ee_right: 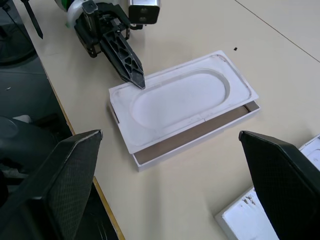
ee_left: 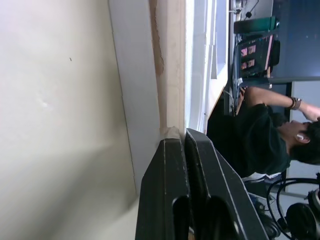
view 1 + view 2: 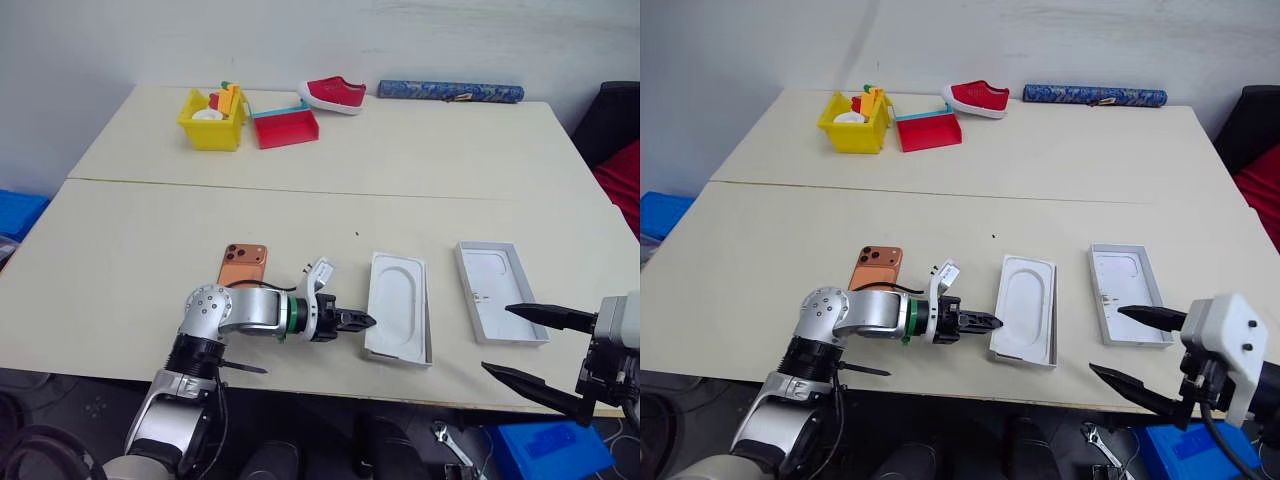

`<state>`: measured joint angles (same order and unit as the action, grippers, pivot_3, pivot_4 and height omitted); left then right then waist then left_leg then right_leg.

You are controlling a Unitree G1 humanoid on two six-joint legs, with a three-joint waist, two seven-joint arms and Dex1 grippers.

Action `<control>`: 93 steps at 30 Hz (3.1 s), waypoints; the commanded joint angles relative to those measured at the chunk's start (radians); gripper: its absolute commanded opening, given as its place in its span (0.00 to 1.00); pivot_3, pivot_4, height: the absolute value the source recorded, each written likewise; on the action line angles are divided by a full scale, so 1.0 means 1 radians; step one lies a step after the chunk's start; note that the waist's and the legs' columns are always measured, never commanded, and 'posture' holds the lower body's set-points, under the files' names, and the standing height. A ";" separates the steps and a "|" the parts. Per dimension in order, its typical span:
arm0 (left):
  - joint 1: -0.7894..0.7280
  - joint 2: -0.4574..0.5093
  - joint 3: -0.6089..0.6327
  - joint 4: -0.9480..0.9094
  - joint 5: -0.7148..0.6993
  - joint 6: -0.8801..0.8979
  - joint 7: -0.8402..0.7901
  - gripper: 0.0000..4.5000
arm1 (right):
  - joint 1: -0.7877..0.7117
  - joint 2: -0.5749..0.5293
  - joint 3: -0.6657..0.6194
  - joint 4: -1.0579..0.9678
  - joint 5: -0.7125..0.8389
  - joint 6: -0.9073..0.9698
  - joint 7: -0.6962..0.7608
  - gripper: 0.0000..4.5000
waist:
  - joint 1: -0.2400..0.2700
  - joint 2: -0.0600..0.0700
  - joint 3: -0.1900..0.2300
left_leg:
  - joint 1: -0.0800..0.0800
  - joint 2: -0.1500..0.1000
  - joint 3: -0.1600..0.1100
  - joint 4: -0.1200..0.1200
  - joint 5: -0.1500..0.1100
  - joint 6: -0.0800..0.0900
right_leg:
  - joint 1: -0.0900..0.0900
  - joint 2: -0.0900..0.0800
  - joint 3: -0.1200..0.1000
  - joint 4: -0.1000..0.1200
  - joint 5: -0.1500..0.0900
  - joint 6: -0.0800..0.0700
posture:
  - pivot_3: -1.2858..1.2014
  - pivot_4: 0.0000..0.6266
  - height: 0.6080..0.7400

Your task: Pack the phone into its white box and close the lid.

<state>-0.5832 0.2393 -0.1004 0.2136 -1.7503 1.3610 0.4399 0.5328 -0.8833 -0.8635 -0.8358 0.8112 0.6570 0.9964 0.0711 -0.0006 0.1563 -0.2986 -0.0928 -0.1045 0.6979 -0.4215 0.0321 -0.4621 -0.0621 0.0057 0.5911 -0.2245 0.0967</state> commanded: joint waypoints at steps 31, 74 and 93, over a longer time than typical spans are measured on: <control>-0.156 0.180 -0.008 -0.118 0.196 0.133 -0.517 0.68 | -0.144 -0.020 0.255 -0.015 -0.055 -0.051 -0.076 1.00 | -0.003 0.000 0.000 | 0.000 0.000 0.000 -0.001 0.000 0.000 | -0.001 0.001 0.000 0.000 0.000 0.000 | 0.52 0.24 1.00; 0.001 0.421 -0.085 -0.398 1.181 -0.734 -1.482 0.68 | -0.868 0.082 1.006 0.320 -0.594 0.104 -0.215 0.01 | -0.044 0.003 0.003 | -0.008 0.001 -0.008 -0.002 0.000 0.000 | -0.002 -0.001 -0.010 -0.002 -0.001 -0.002 | 0.52 0.24 1.00; -0.011 0.382 -0.087 -0.383 1.212 -0.731 -1.502 0.68 | -0.835 0.123 1.134 0.445 -0.756 -0.010 -0.280 0.01 | -0.046 0.003 0.003 | -0.007 0.001 -0.009 -0.001 0.000 0.000 | -0.002 -0.001 -0.011 -0.004 -0.001 -0.002 | 0.52 0.24 1.00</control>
<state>-0.5783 0.6245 -0.2042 -0.1515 -0.5413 0.6335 -1.0515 -0.3052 -0.7657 0.2650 -0.3975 0.0725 0.6523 0.7221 0.0249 0.0027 0.1589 -0.3055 -0.0917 -0.1135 0.6971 -0.4211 0.0325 -0.4635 -0.0630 -0.0054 0.5875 -0.2253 0.0950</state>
